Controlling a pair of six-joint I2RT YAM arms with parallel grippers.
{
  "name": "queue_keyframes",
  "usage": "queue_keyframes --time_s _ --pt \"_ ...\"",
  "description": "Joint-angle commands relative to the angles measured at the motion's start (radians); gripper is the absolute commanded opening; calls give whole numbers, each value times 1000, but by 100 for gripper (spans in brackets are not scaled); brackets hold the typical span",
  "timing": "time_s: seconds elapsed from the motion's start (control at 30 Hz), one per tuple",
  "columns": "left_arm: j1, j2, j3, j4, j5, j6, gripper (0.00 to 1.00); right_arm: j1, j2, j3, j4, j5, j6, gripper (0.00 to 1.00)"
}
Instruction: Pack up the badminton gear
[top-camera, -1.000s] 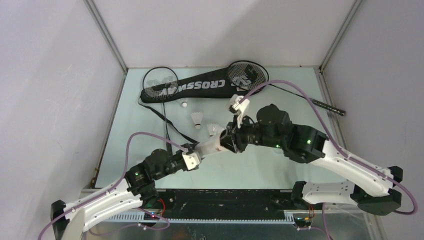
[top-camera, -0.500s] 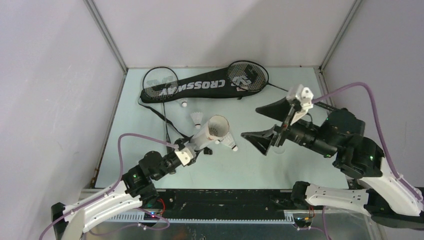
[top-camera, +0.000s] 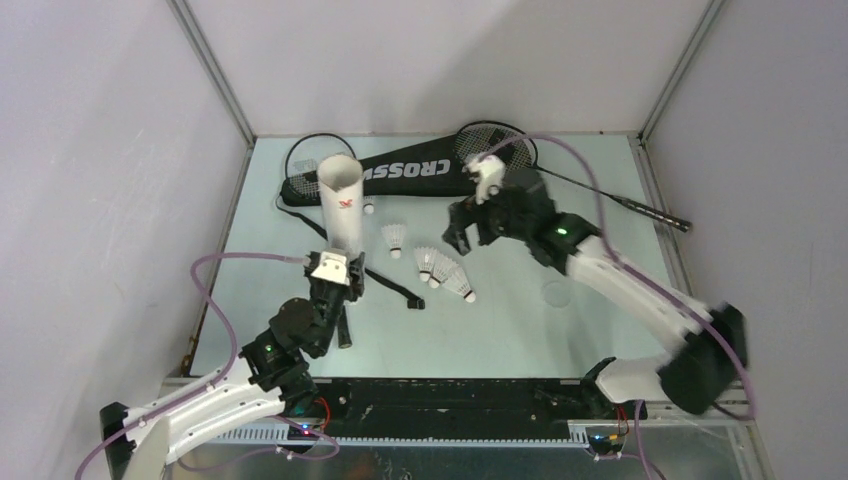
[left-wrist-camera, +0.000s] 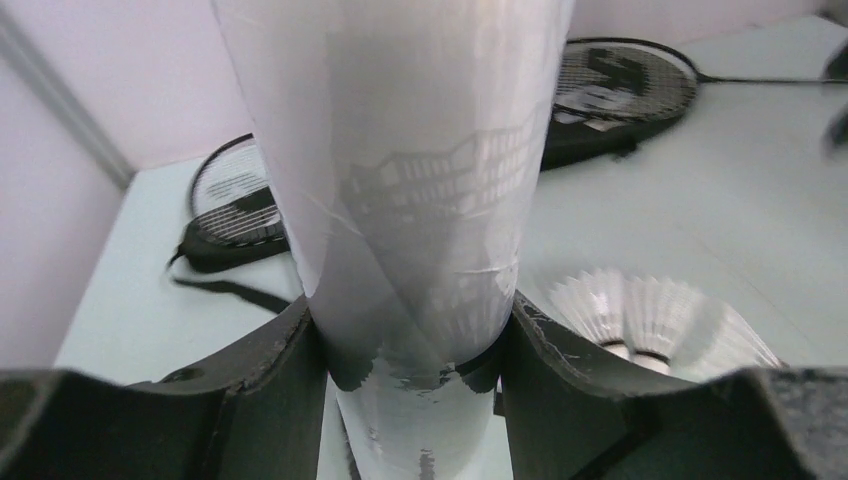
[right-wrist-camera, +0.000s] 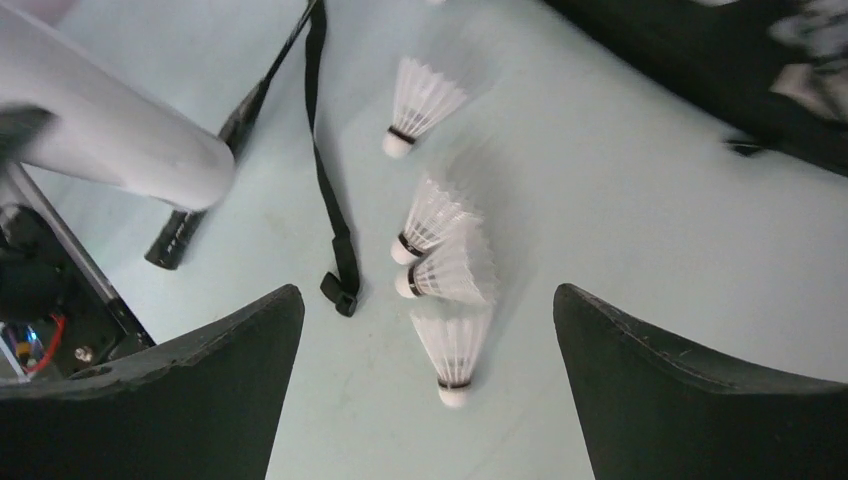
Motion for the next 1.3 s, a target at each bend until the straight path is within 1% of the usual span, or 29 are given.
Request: queue_keyframes --time_s 0.0,0.03,0.07,0.1,0.17,0.2,0.23,0.27,0.3,0.33,0.37,0.43,0.5,0.57,0.6,0.67,0.83,0.87,0.9,0.93,0.97,1.0,1.03,1.07,1.1,1.17,1.2,1.23,1.27 --pt "-5 52 119 -35 -317 -95 0 -1 275 98 230 -272 -166 97" --pt "-5 61 130 -51 -374 -102 0 -1 323 128 235 -302 -215 97" --pt "-5 76 147 -84 -400 -114 0 -1 419 194 242 -312 -236 97" --pt "-5 81 153 -95 -451 -123 0 0 466 227 242 -325 -272 97" --pt "-5 90 159 -111 -518 -157 0 -3 661 360 202 -356 -311 96" --pt "-5 88 161 -135 -514 -174 0 -3 706 460 159 -368 -322 96" --pt "-5 84 161 -149 -505 -207 0 -4 797 509 120 -391 -341 96" --pt "-5 74 161 -174 -489 -221 0 -4 837 602 103 -407 -355 95" --pt "-5 68 160 -178 -477 -240 0 -4 918 646 68 -413 -360 95" --pt "-5 56 159 -211 -455 -245 0 -6 956 730 52 -424 -368 95" --pt "-5 42 154 -217 -449 -257 0 -7 1024 769 19 -432 -372 94" --pt "-5 25 147 -225 -430 -260 0 -9 1101 901 -33 -458 -382 91" --pt "-5 15 142 -226 -426 -262 0 -10 1147 952 -67 -500 -389 87" --pt "-5 11 139 -231 -427 -262 0 -10 1163 961 -78 -554 -401 84" --pt "-4 12 139 -235 -429 -263 0 -10 1168 961 -83 -587 -413 81" --pt "-5 16 141 -246 -432 -270 0 -5 1172 960 -107 -616 -427 77" --pt "-5 31 147 -282 -436 -300 0 6 1182 961 -165 -598 -462 71" --pt "-5 32 146 -284 -435 -306 0 7 1181 961 -172 -594 -463 65" --pt "-4 35 143 -287 -433 -308 0 8 1180 958 -176 -593 -467 61" --pt "-4 40 140 -290 -433 -313 0 9 1175 956 -178 -593 -467 52" --pt "-3 41 140 -292 -427 -314 0 10 1172 956 -177 -592 -463 39" --pt "-4 44 138 -295 -424 -318 0 10 1165 956 -178 -593 -461 33" --pt "-4 46 138 -297 -420 -320 0 11 1160 956 -177 -595 -454 22" --pt "-4 47 139 -301 -416 -322 0 11 1147 952 -176 -597 -452 18" --pt "-5 47 139 -301 -404 -322 0 11 1137 948 -175 -598 -448 9" --pt "-5 46 140 -307 -377 -319 0 15 1070 921 -159 -564 -434 1" --pt "-5 46 141 -308 -341 -306 0 20 1041 887 -148 -544 -431 0" --pt "-5 47 142 -306 -320 -298 0 21 969 865 -139 -491 -420 0" --pt "-4 48 145 -299 -272 -279 0 26 926 796 -101 -462 -411 0"
